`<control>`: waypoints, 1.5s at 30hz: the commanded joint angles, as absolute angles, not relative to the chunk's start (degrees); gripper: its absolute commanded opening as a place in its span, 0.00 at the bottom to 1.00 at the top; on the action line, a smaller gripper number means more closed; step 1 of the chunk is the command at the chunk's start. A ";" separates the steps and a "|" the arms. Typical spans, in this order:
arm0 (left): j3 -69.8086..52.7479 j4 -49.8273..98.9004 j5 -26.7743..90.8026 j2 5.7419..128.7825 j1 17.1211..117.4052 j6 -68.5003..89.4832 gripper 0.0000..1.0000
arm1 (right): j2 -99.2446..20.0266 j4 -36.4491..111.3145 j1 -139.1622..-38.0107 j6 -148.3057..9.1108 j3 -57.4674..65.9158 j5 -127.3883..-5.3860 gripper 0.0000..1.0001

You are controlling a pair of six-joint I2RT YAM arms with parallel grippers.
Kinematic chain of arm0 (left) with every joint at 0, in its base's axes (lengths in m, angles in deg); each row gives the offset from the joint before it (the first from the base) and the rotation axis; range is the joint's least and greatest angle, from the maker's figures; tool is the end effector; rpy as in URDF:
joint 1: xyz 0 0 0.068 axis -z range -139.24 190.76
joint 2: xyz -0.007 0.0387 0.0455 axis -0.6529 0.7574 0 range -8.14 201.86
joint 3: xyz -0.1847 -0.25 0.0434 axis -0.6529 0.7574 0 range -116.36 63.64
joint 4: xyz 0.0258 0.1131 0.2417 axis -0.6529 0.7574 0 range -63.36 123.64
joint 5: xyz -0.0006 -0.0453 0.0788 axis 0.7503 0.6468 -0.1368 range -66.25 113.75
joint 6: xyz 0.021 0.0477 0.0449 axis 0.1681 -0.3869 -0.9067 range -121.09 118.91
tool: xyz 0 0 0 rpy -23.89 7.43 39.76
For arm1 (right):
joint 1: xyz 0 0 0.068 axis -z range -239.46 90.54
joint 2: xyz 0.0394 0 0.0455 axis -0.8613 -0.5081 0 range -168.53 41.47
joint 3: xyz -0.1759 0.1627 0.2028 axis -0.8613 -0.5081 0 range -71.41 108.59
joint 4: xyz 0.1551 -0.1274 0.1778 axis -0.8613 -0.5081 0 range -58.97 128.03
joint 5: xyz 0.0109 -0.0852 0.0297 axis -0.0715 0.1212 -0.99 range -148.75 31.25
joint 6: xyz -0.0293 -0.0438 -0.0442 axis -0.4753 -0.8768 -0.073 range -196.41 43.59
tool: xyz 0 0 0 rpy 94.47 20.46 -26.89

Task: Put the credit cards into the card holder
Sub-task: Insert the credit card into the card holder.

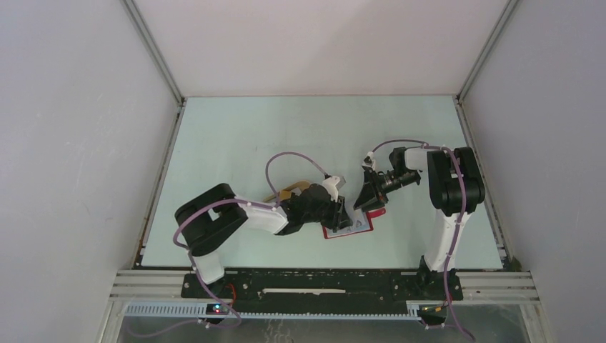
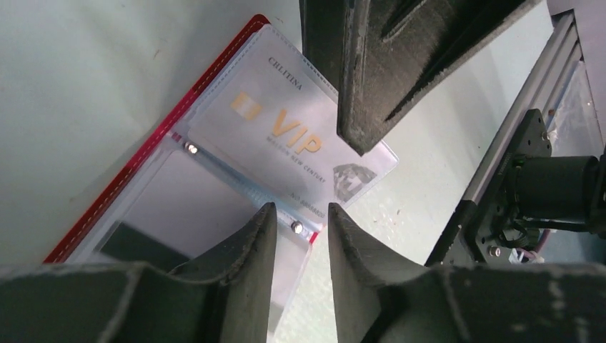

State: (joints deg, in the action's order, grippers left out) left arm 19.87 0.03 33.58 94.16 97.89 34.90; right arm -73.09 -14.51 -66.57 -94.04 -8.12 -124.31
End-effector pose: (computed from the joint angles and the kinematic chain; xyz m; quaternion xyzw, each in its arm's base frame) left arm 0.1968 -0.3220 0.1609 0.2007 0.8487 -0.4026 0.2782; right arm 0.3199 0.0909 0.1388 0.1152 -0.8292 -0.5445 0.0514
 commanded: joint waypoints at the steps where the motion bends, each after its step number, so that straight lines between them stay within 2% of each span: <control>1: 22.70 -3.08 33.49 88.69 97.54 36.00 0.39 | -72.65 -15.75 -66.57 -95.54 -6.31 -127.73 0.51; 14: 34.66 -1.69 28.66 73.61 97.54 34.89 0.44 | -71.60 -15.16 -71.97 -94.54 -4.79 -128.28 0.48; 25: 41.22 12.12 15.78 54.95 97.54 31.63 0.49 | -71.56 -9.52 -81.84 -88.85 -2.30 -119.28 0.47; 29: 40.83 17.23 10.32 49.98 97.54 29.61 0.60 | -71.19 -15.35 -82.29 -95.25 1.91 -119.18 0.43; 35: 38.85 16.96 7.08 47.81 97.01 26.70 0.79 | -58.37 -16.24 -81.97 -103.53 2.42 -114.05 0.44; 45: 36.40 23.66 5.30 42.79 91.24 22.98 0.87 | -46.90 -15.73 -80.97 -109.53 3.13 -112.61 0.47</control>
State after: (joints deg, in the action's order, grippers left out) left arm 39.76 20.84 8.49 46.36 94.00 26.18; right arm -49.14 -15.51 -81.17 -105.73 1.49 -113.60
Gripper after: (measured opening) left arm 0.865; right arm 0.458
